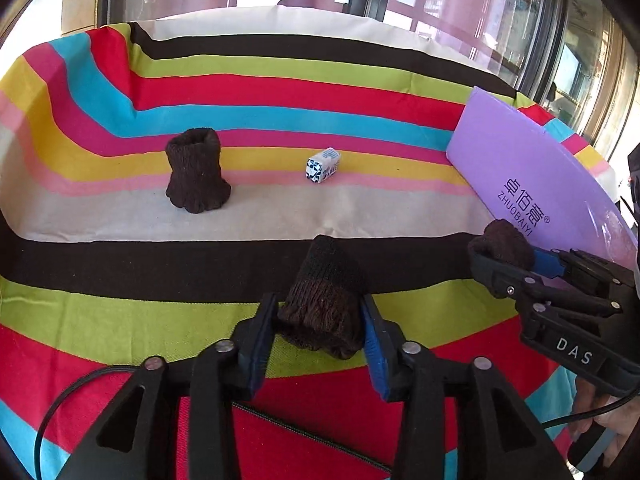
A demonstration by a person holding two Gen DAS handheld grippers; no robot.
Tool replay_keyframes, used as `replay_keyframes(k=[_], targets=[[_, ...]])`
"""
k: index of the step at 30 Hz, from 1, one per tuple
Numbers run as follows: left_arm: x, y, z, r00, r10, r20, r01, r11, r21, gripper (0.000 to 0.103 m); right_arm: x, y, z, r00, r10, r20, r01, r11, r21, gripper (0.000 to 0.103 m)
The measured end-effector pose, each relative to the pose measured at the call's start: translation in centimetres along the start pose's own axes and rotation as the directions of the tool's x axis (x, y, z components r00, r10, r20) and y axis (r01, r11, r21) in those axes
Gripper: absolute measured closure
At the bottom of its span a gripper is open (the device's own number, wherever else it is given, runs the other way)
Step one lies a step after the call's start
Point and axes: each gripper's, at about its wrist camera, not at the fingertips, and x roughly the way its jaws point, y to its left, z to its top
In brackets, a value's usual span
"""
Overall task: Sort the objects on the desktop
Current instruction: 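Carry both dark knit pieces over the lavender box and lower them in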
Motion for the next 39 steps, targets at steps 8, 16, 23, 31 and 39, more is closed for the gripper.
replay_keyframes(k=[8, 16, 23, 31, 39], targets=[[0.3, -1.0, 0.9, 0.998, 0.056, -0.009, -0.055, 0.996, 0.073, 0.070, 1.6, -0.3, -0.2, 0.999, 0.039, -0.014, -0.039, 0.999, 0.014, 0.054], [-3.3, -2.3, 1.4, 0.997, 0.067, 0.046, -0.072, 0.992, 0.106, 0.073, -2.1, -0.9, 0.3, 0.994, 0.077, 0.075, -0.079, 0.997, 0.017, 0.058], [-7.4, -4.7, 3.6, 0.988, 0.017, 0.153, -0.038, 0.990, 0.133, 0.073, -7.8, -2.4, 2.0, 0.971, 0.099, 0.218, -0.110, 0.993, 0.037, 0.058], [-9.4, -10.2, 6.6, 0.960, -0.112, 0.255, 0.055, 0.974, 0.221, 0.073, -12.3, -7.5, 3.2, 0.945, -0.004, 0.326, -0.039, 0.991, 0.126, 0.058], [-9.0, -17.6, 8.2, 0.944, -0.230, 0.237, 0.137, 0.926, 0.353, 0.073, -12.9, -14.2, 2.8, 0.930, -0.166, 0.329, 0.075, 0.959, 0.272, 0.058]])
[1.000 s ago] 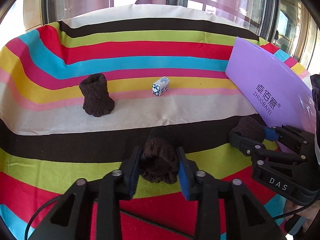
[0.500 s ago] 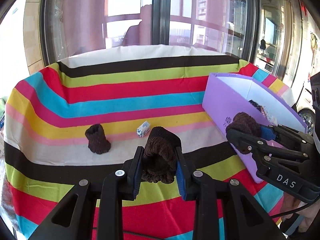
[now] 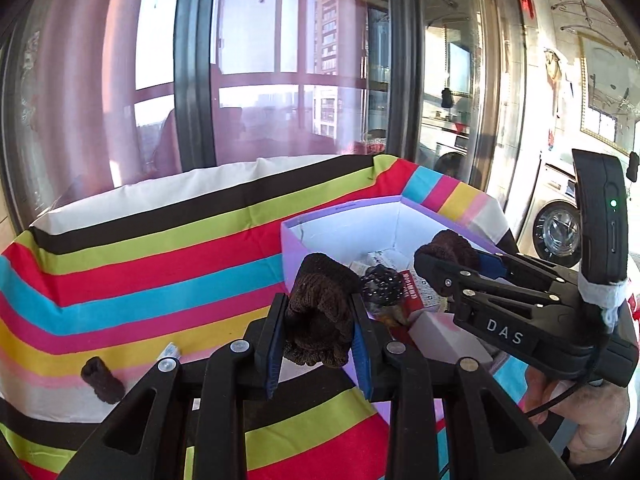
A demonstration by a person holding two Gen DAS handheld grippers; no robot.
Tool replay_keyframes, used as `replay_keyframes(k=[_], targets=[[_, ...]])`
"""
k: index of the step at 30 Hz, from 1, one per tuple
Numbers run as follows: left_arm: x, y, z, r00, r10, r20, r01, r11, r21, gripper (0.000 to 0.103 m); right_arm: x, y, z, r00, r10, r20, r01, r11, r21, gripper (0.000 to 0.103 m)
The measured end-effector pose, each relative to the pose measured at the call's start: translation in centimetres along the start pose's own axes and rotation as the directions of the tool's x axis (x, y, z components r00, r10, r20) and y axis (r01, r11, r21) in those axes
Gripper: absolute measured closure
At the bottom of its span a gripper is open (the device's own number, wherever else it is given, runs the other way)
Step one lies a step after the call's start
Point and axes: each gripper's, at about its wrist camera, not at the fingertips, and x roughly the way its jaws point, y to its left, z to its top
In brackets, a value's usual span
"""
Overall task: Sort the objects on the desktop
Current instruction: 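Carry both dark knit pieces over the lavender box and lower them in, then open both tools to drop the knit pieces into the box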
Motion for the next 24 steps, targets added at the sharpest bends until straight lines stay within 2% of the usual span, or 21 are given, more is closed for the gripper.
replay_keyframes(k=[5, 15, 19, 22, 24], targets=[[1.9, -3.1, 1.0, 0.999, -0.048, -0.015, 0.049, 0.998, 0.040, 0.073, -0.3, -3.4, 0.2, 0.997, -0.080, 0.006, 0.079, 0.996, 0.043, 0.058], [4.2, -5.7, 2.8, 0.997, -0.079, -0.017, 0.080, 0.995, 0.063, 0.073, 0.0, -6.4, 0.1, 0.993, -0.122, 0.002, 0.121, 0.989, 0.088, 0.057], [5.2, -6.2, 3.9, 0.992, -0.125, -0.001, 0.125, 0.991, 0.050, 0.070, 0.1, -7.3, 0.6, 0.990, -0.141, 0.020, 0.138, 0.984, 0.111, 0.055], [5.6, -6.6, 4.8, 0.988, -0.157, 0.015, 0.156, 0.987, 0.047, 0.056, 0.4, -8.3, 0.9, 0.991, -0.131, 0.020, 0.128, 0.983, 0.133, 0.050], [5.2, -6.7, 5.2, 0.986, -0.162, 0.043, 0.161, 0.986, 0.040, 0.036, 0.4, -8.9, 0.9, 0.992, -0.124, 0.022, 0.119, 0.981, 0.155, 0.037]])
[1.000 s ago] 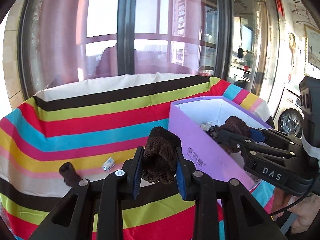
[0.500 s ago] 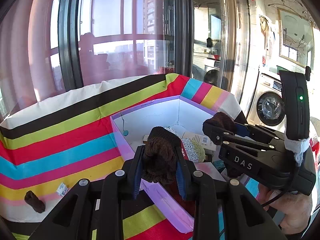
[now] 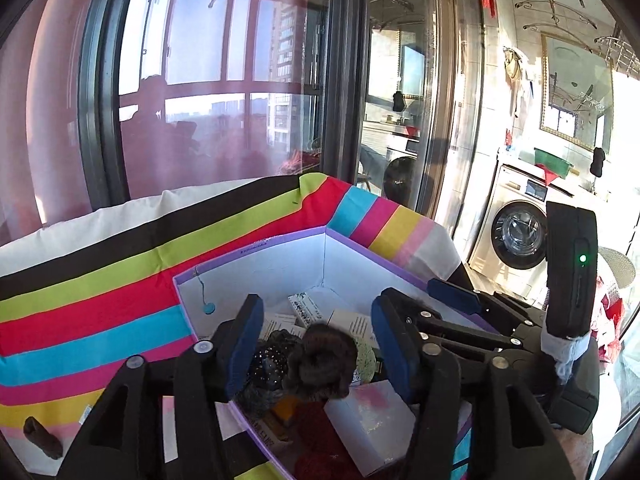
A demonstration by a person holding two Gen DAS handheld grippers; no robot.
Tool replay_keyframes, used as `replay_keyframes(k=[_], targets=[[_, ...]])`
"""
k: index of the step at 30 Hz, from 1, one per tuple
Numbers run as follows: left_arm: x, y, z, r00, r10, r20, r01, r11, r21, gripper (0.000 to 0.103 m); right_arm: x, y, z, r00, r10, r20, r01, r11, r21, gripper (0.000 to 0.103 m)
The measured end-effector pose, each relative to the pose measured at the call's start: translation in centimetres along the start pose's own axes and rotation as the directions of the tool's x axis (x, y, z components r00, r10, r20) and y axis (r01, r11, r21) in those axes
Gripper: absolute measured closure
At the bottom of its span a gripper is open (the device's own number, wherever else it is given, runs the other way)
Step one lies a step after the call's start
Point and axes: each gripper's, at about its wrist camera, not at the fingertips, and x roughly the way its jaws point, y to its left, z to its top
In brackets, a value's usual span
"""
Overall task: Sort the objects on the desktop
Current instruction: 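Open both tools to drop the knit pieces into the box, then grasp the brown knit cuff with the left tool while the right grasps the white packet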
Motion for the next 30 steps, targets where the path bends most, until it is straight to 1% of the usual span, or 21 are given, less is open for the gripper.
replay_keyframes(k=[1, 2, 3, 5, 7, 9, 10, 11, 13, 14, 15, 17, 19, 20, 23, 25, 28, 29, 30], targets=[[-0.4, 0.0, 0.1, 1.000, 0.002, 0.020, -0.002, 1.000, -0.002, 0.033, -0.2, -0.3, 0.0, 1.000, 0.003, 0.009, -0.003, 1.000, 0.014, 0.033], [-0.7, 0.0, 0.1, 0.999, 0.009, 0.037, -0.009, 1.000, -0.002, 0.025, -0.5, -0.4, 0.0, 1.000, 0.002, 0.021, -0.003, 1.000, 0.023, 0.025], [-1.2, 0.0, 0.1, 0.999, 0.016, 0.048, -0.016, 1.000, -0.002, 0.022, -0.9, -0.5, -0.1, 1.000, 0.000, 0.031, -0.001, 1.000, 0.027, 0.018], [-2.4, 0.3, -0.4, 0.998, 0.019, 0.062, -0.019, 1.000, -0.002, 0.022, -1.6, -0.4, -0.1, 0.999, 0.014, 0.043, -0.015, 1.000, 0.026, 0.015], [-4.2, 0.7, -2.0, 0.997, 0.028, 0.077, -0.029, 1.000, 0.011, 0.021, -2.6, -0.2, -0.4, 0.998, 0.025, 0.060, -0.027, 0.999, 0.031, 0.012], [-6.2, 1.3, -4.1, 0.994, 0.072, 0.080, -0.074, 0.997, 0.022, 0.021, -3.7, 0.2, -1.0, 0.996, 0.039, 0.076, -0.041, 0.999, 0.019, 0.006], [-7.4, 1.6, -5.4, 0.992, 0.096, 0.081, -0.098, 0.995, 0.024, 0.021, -4.2, 0.6, -1.3, 0.995, 0.040, 0.086, -0.041, 0.999, 0.001, 0.005], [-8.7, 2.0, -6.7, 0.988, 0.125, 0.087, -0.128, 0.992, 0.025, 0.021, -4.7, 1.0, -1.7, 0.995, 0.030, 0.099, -0.028, 0.999, -0.020, 0.004], [-11.2, 3.3, -9.2, 0.975, 0.201, 0.092, -0.201, 0.980, -0.002, 0.021, -5.7, 2.0, -2.6, 0.991, 0.005, 0.134, 0.005, 0.998, -0.070, 0.002], [-12.5, 4.0, -10.3, 0.970, 0.223, 0.094, -0.222, 0.975, -0.018, 0.021, -6.2, 2.2, -3.1, 0.989, 0.001, 0.147, 0.012, 0.996, -0.086, 0.001], [-13.9, 4.7, -11.5, 0.964, 0.244, 0.106, -0.242, 0.970, -0.033, 0.021, -6.7, 2.6, -3.6, 0.988, 0.000, 0.156, 0.014, 0.996, -0.087, 0.001], [-16.2, 6.4, -13.6, 0.945, 0.300, 0.129, -0.293, 0.954, -0.070, 0.021, -7.6, 3.2, -4.5, 0.984, 0.011, 0.179, 0.004, 0.997, -0.083, 0.001], [-17.8, 8.3, -15.5, 0.930, 0.347, 0.119, -0.334, 0.935, -0.115, 0.021, -8.5, 4.1, -5.3, 0.981, 0.031, 0.191, -0.015, 0.996, -0.085, 0.001], [-18.3, 9.3, -16.4, 0.926, 0.362, 0.107, -0.347, 0.928, -0.138, 0.021, -9.0, 4.7, -5.5, 0.979, 0.050, 0.197, -0.032, 0.995, -0.095, 0.001], [-18.9, 12.4, -18.6, 0.925, 0.376, 0.047, -0.359, 0.910, -0.208, 0.021, -10.1, 7.0, -6.0, 0.968, 0.139, 0.208, -0.107, 0.981, -0.160, 0.001], [-19.1, 13.8, -19.7, 0.934, 0.357, 0.024, -0.342, 0.909, -0.237, 0.021, -10.3, 8.9, -6.4, 0.960, 0.208, 0.188, -0.169, 0.964, -0.204, 0.001], [-19.2, 15.5, -20.8, 0.935, 0.353, -0.018, -0.344, 0.896, -0.283, 0.021, -9.9, 12.2, -7.3, 0.950, 0.291, 0.113, -0.252, 0.928, -0.273, 0.001], [-19.2, 15.8, -21.1, 0.934, 0.355, -0.025, -0.347, 0.892, -0.288, 0.021, -9.7, 13.4, -7.7, 0.943, 0.324, 0.072, -0.289, 0.908, -0.304, 0.001], [-19.2, 16.0, -21.4, 0.930, 0.366, -0.034, -0.360, 0.888, -0.286, 0.021, -9.3, 14.7, -8.2, 0.924, 0.383, 0.012, -0.356, 0.870, -0.341, 0.001]])
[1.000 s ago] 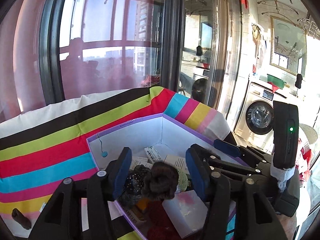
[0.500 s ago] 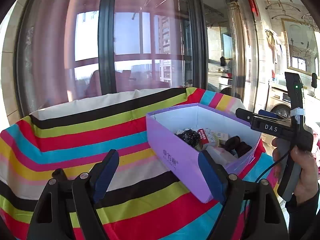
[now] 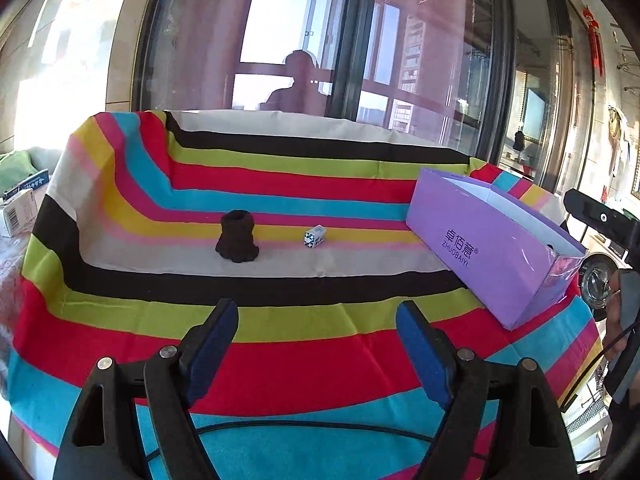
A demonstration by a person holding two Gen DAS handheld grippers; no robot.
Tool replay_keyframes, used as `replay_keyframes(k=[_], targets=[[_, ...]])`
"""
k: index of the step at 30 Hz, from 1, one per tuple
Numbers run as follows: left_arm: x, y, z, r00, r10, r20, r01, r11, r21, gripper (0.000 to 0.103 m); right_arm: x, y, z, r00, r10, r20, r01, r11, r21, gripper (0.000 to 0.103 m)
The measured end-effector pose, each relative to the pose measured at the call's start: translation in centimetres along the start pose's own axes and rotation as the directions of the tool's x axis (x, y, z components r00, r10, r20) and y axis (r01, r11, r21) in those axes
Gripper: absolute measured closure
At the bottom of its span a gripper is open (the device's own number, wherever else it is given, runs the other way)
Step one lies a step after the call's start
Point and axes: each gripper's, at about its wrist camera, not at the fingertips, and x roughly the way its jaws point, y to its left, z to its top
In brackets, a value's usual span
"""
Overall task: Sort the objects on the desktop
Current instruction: 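Grasp the brown knit cuff with the left tool while the right grasps the white packet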
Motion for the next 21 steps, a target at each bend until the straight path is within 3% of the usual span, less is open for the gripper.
replay_keyframes(k=[1, 4, 7, 11, 21], targets=[[0.1, 0.1, -0.2, 1.000, 0.013, -0.006, -0.013, 1.000, 0.007, 0.021, 0.8, 1.2, -0.2, 0.998, 0.054, -0.038, -0.056, 0.998, -0.032, 0.001], [0.3, 0.4, -0.7, 1.000, 0.020, -0.024, -0.020, 1.000, 0.007, 0.021, 3.4, 4.0, -1.2, 0.992, 0.056, -0.111, -0.063, 0.996, -0.064, 0.001], [0.2, 1.0, -1.0, 1.000, 0.012, -0.026, -0.013, 1.000, -0.008, 0.022, 5.9, 5.8, -2.3, 0.970, 0.128, -0.208, -0.141, 0.989, -0.049, 0.001], [0.9, 1.7, -0.7, 0.999, 0.032, -0.034, -0.033, 0.999, -0.007, 0.022, 8.8, 7.7, -3.2, 0.952, 0.124, -0.281, -0.156, 0.983, -0.095, 0.001], [2.7, 3.9, 1.9, 0.997, 0.082, 0.013, -0.082, 0.997, -0.010, 0.023, 16.1, 9.3, -1.6, 0.963, 0.102, -0.248, -0.134, 0.984, -0.114, 0.001]])
